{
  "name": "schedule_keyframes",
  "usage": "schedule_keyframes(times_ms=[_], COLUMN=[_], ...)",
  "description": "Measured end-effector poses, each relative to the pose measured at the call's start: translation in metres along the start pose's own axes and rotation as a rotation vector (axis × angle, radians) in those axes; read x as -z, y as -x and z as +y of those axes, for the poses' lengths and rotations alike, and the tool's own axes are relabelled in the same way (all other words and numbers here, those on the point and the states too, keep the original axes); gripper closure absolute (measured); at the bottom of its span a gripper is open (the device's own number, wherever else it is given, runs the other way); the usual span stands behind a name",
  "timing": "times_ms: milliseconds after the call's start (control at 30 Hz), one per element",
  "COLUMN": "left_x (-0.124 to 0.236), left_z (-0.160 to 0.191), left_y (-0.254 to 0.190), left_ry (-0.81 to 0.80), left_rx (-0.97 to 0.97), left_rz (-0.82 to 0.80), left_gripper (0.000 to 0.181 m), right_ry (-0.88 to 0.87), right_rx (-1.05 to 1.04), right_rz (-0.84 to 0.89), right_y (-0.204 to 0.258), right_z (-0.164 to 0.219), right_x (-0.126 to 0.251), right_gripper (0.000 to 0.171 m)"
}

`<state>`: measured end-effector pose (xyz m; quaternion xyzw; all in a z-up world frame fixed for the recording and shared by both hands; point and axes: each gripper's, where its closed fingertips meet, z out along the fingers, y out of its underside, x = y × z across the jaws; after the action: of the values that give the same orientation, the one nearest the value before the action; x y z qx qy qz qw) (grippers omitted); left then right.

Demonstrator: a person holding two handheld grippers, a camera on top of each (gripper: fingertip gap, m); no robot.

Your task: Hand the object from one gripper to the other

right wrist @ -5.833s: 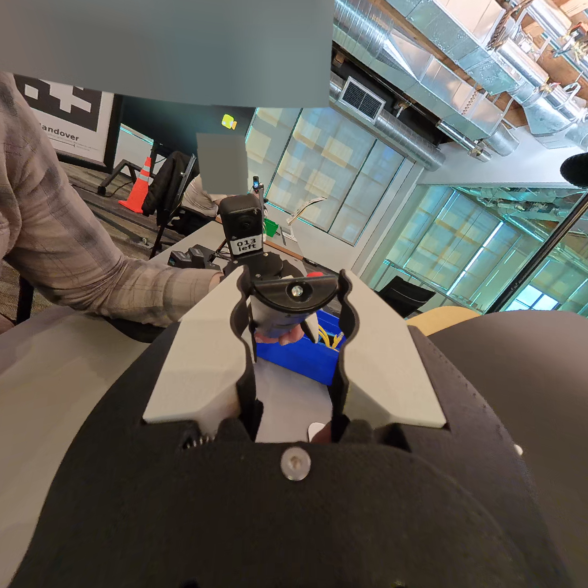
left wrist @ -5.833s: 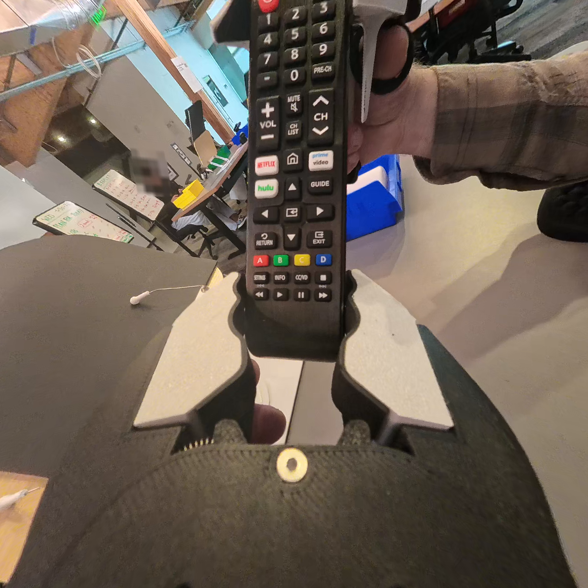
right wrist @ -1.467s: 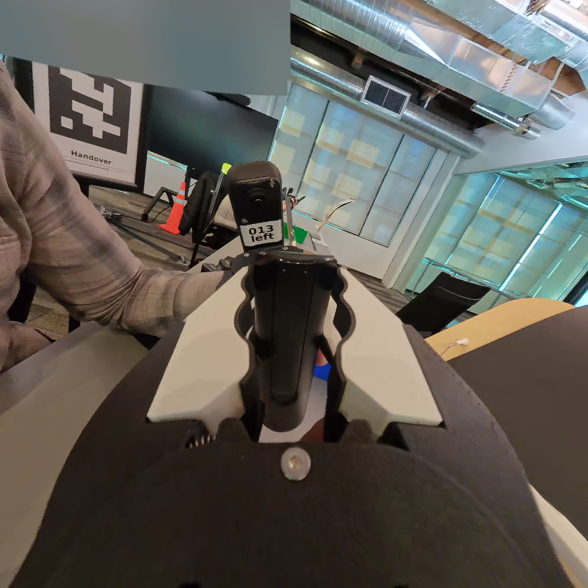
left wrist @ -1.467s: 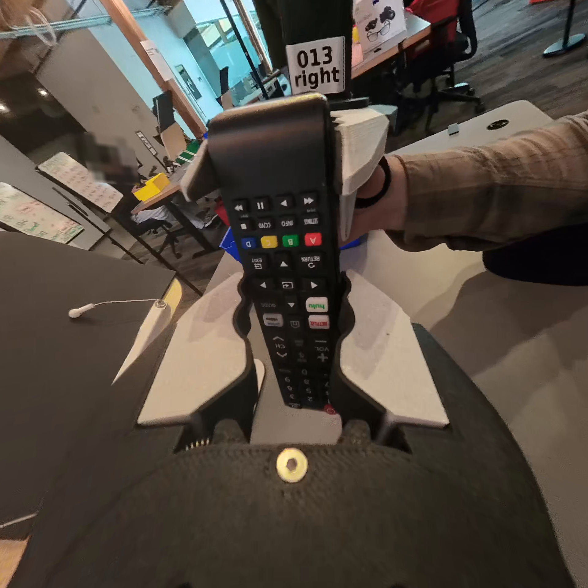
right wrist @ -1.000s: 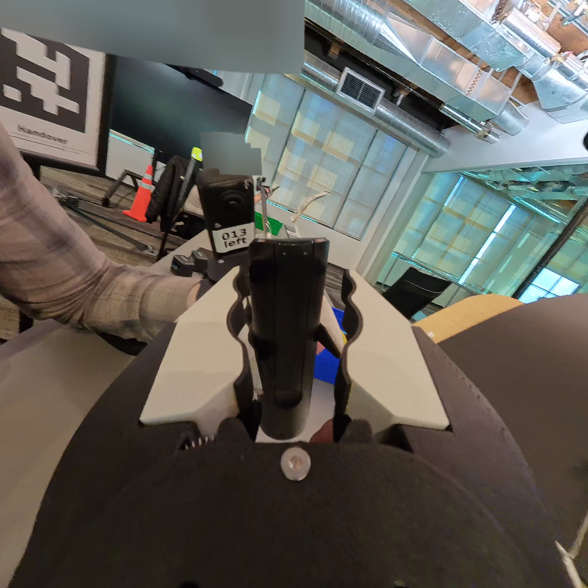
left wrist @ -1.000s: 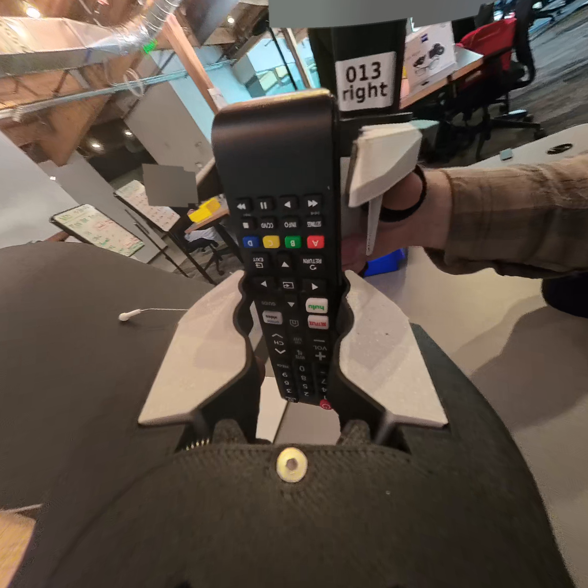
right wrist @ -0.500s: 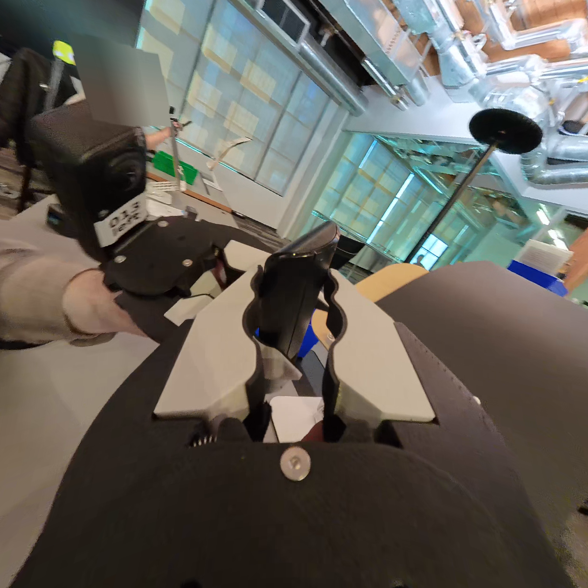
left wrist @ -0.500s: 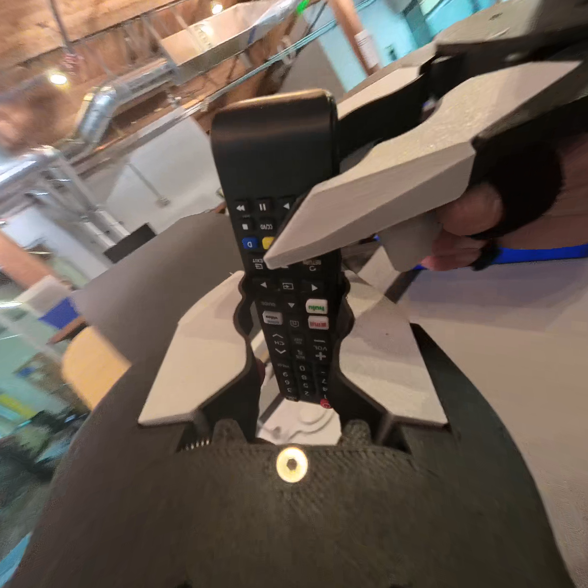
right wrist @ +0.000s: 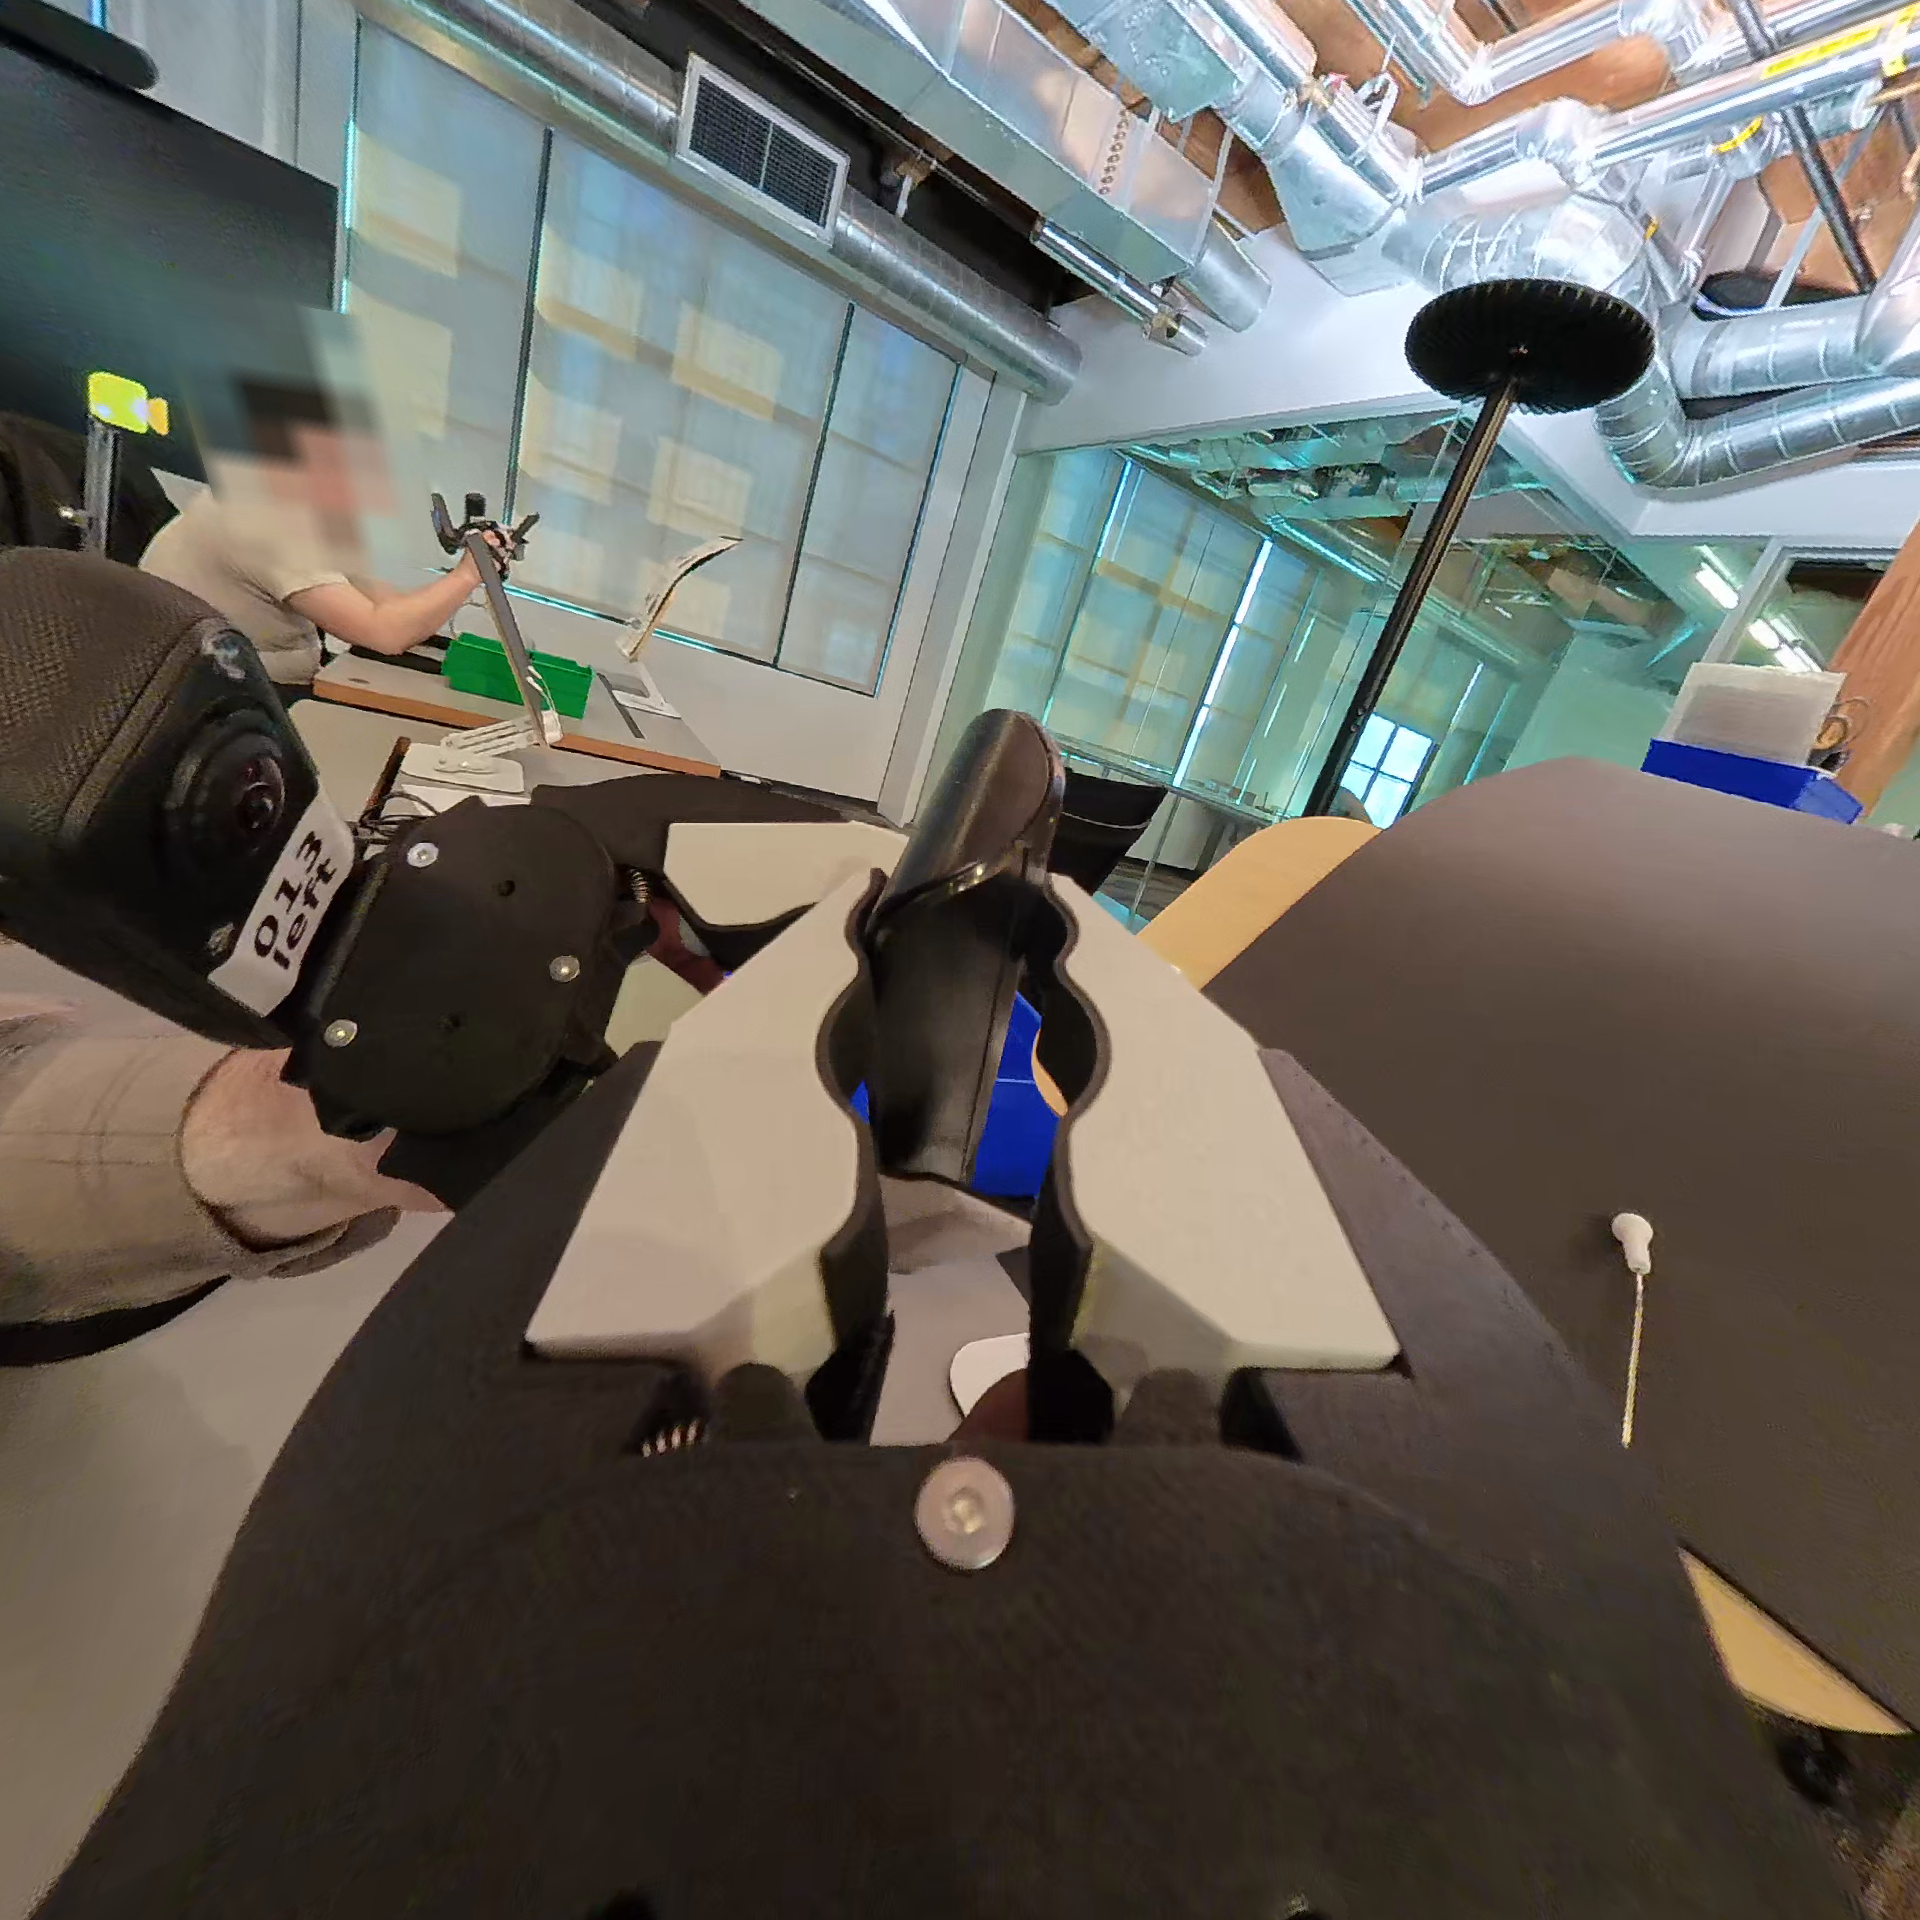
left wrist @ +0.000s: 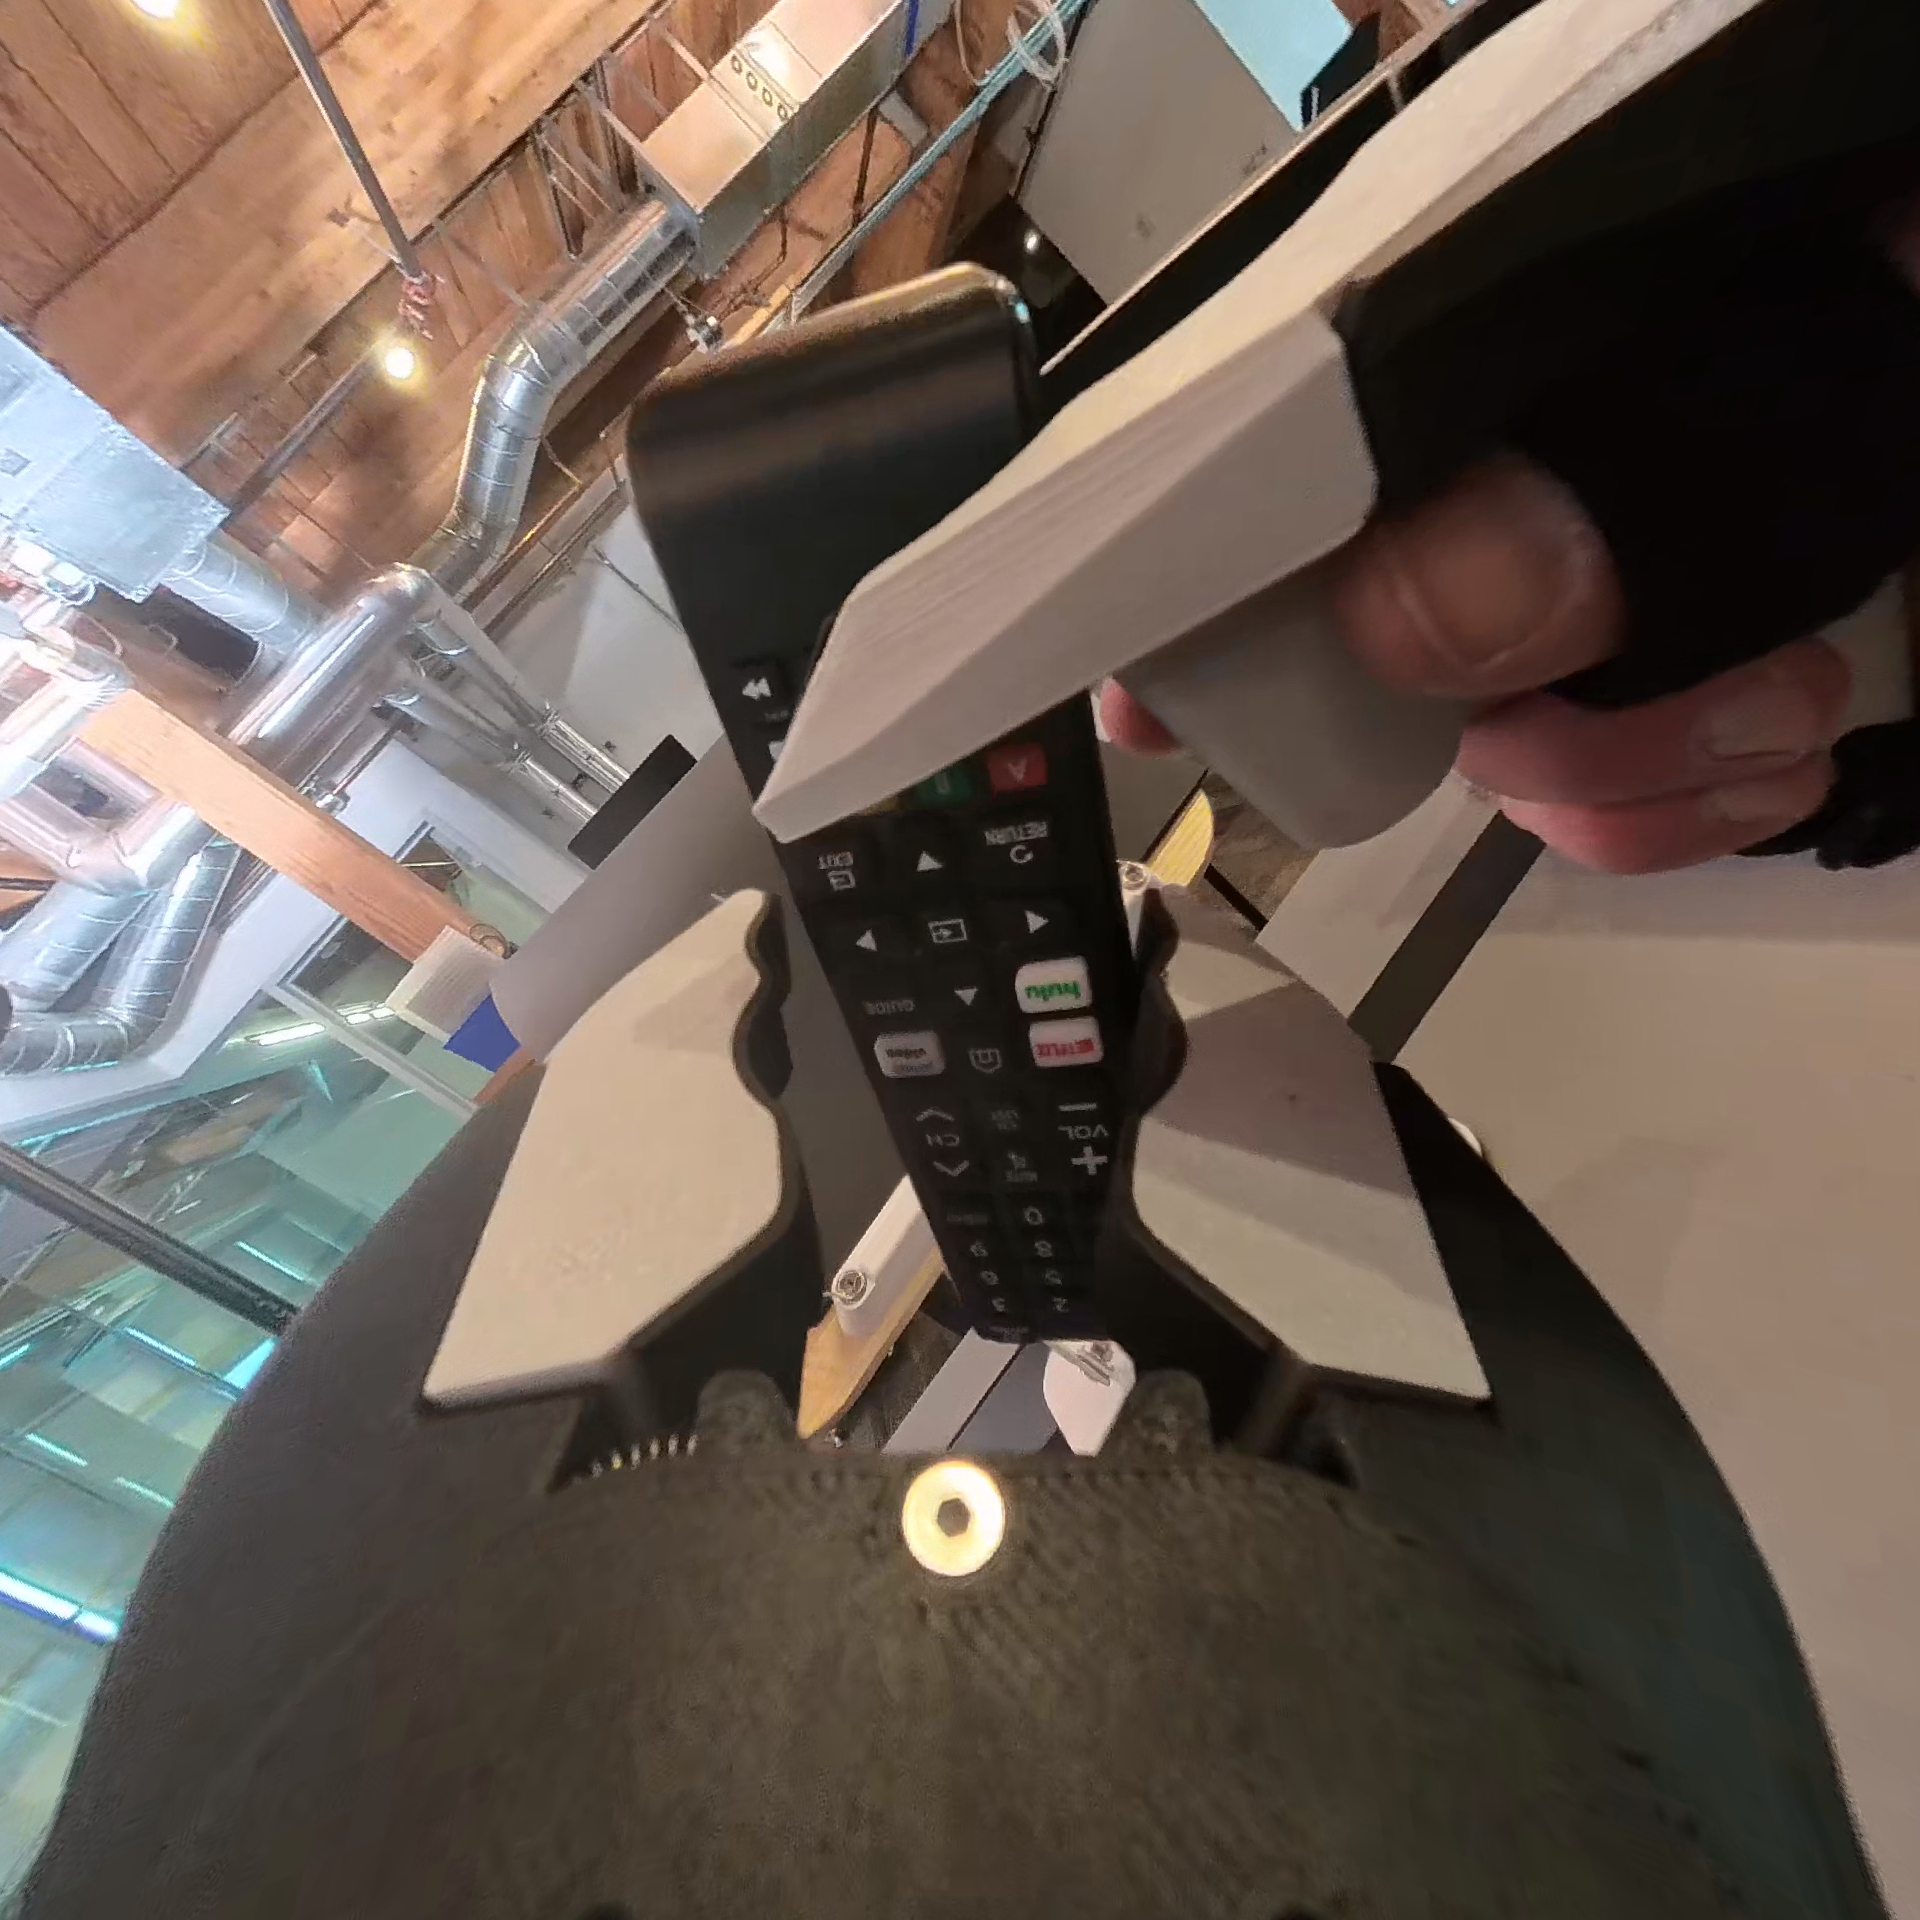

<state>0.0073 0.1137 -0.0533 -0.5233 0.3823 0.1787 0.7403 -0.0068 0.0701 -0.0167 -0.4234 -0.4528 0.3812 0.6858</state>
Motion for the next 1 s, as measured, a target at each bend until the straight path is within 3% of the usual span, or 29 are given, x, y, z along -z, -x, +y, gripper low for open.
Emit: schedule_keyframes(times_ms=[267, 1000], left_x=[-0.0022, 0.0002], left_z=[0.0072, 0.0054], left_y=[-0.0112, -0.0058], left_ry=[0.02, -0.003], left_rx=[0.086, 0.083], left_rz=[0.113, 0.068], left_gripper=[0.121, 0.129], right_ry=[-0.007, -0.015], right_rx=[0.02, 0.034], right_rz=[-0.024, -0.003], right_y=[0.0048, -0.0004], right_z=[-0.0014, -0.003], right_x=[-0.0001, 0.0014], right_gripper=[0.149, 0.148])
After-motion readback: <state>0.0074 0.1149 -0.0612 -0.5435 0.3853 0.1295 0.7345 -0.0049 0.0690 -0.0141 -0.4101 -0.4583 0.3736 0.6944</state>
